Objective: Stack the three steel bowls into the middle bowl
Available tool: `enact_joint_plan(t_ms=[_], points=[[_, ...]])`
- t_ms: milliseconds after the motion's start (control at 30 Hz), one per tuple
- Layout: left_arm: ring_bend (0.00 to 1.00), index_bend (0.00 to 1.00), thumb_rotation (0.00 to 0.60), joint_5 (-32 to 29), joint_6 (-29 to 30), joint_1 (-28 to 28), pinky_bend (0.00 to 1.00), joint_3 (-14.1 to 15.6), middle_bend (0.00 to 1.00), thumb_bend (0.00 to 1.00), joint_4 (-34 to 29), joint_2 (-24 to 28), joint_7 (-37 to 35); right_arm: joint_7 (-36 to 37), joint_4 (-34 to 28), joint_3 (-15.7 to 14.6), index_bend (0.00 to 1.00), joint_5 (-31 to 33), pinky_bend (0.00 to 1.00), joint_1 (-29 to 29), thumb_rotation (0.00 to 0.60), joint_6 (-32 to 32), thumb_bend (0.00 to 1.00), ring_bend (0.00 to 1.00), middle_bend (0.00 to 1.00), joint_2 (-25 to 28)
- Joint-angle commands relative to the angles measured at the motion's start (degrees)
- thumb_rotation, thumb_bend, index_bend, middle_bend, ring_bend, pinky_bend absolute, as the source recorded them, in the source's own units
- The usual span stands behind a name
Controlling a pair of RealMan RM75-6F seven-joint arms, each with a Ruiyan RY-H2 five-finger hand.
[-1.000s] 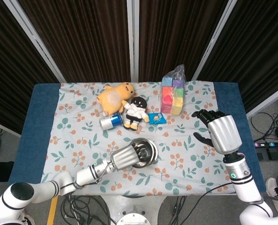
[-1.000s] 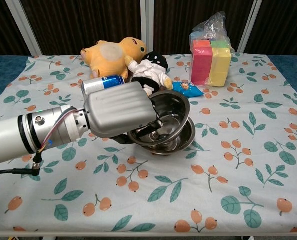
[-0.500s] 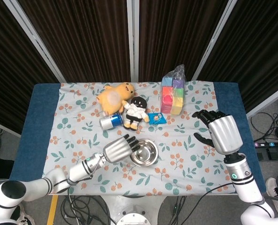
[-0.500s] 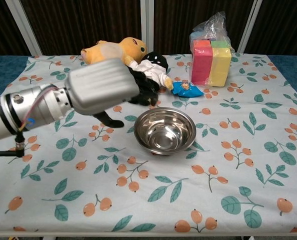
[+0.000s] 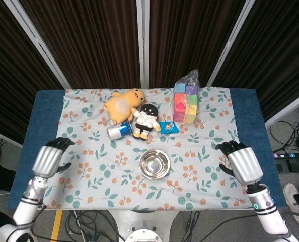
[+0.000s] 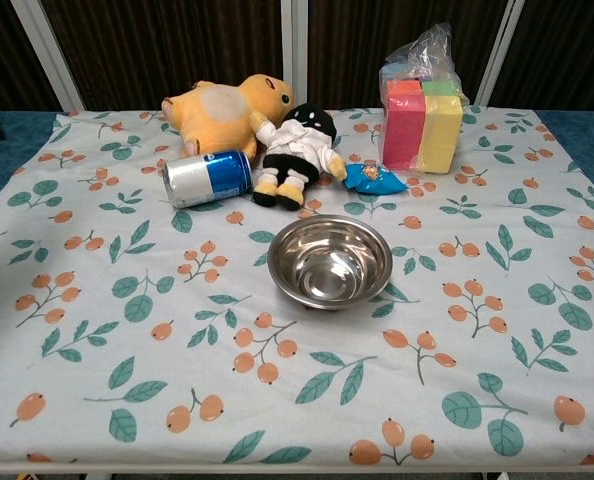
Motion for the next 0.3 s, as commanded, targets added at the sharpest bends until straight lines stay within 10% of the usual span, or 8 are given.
enact_joint_plan(t_ms=[33, 300], points=[[0.28, 0.36, 0.600, -0.6, 3.5, 4.6, 0.42, 2.4, 0.37, 0.13, -2.2, 2.3, -1.6, 2.6, 6.8, -4.5, 0.38, -2.7, 0.52, -4.9, 0.600, 4.0, 0.02, 0.24, 0.36, -3.1], [0.28, 0.36, 0.600, 0.4, 5.0, 7.9, 0.42, 2.9, 0.37, 0.12, -3.0, 2.9, -2.9, 6.9, 11.9, -5.2, 0.38, -3.5, 0.52, -8.1, 0.600, 7.1, 0.03, 0.23, 0.36, -4.9]])
